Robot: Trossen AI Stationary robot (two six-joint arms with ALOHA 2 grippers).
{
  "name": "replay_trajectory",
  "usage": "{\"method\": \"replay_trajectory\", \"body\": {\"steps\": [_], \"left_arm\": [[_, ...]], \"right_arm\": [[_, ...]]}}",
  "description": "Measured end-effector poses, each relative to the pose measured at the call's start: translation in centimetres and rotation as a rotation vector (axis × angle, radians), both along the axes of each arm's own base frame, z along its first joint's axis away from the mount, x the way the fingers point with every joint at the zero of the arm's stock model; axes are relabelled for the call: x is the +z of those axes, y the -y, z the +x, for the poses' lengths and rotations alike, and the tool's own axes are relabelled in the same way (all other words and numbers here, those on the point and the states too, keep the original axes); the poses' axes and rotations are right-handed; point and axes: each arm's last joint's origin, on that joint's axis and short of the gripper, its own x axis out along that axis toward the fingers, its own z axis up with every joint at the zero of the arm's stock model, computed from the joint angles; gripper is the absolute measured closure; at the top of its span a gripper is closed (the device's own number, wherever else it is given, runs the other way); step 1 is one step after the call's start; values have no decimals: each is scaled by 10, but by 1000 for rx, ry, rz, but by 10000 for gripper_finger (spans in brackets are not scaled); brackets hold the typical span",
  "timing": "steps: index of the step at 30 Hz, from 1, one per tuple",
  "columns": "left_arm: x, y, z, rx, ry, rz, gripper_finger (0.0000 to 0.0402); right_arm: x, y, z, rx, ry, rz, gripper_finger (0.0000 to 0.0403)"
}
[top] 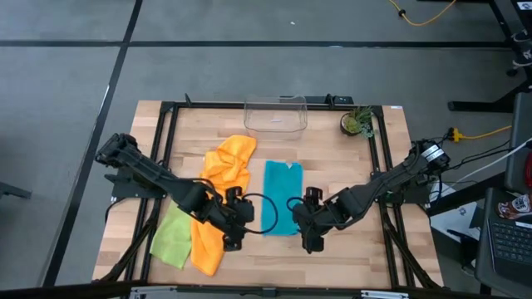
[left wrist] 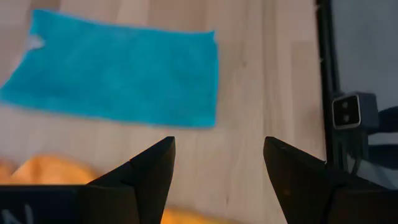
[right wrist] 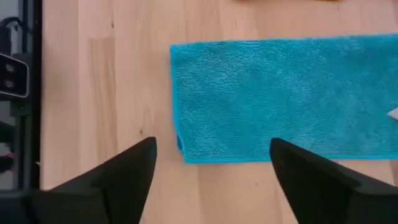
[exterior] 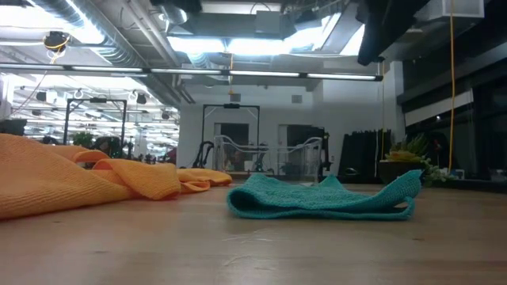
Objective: Fold microfiber towels
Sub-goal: Fold the blue microfiber cloth
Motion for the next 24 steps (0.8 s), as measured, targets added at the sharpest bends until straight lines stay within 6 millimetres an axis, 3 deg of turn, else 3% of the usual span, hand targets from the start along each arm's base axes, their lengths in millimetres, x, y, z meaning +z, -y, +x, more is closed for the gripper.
{"method": "replay_trajectory", "body": {"steps": [4, 9, 16, 24], "left_arm": [[-25, -3, 5, -29, 58, 12, 161], [-55, -5, 6, -157, 147, 87, 163], [-70, 2, 16, -129, 239, 22, 164], [-102, 9, 28, -91, 164, -34, 164]], "right_arm": [[-6, -2, 4, 42, 0, -25, 80], [-32, -10, 16, 76, -41, -42, 86], [-60, -18, 24, 63, -144, 20, 87], [-57, -23, 19, 92, -153, 48, 88]]}}
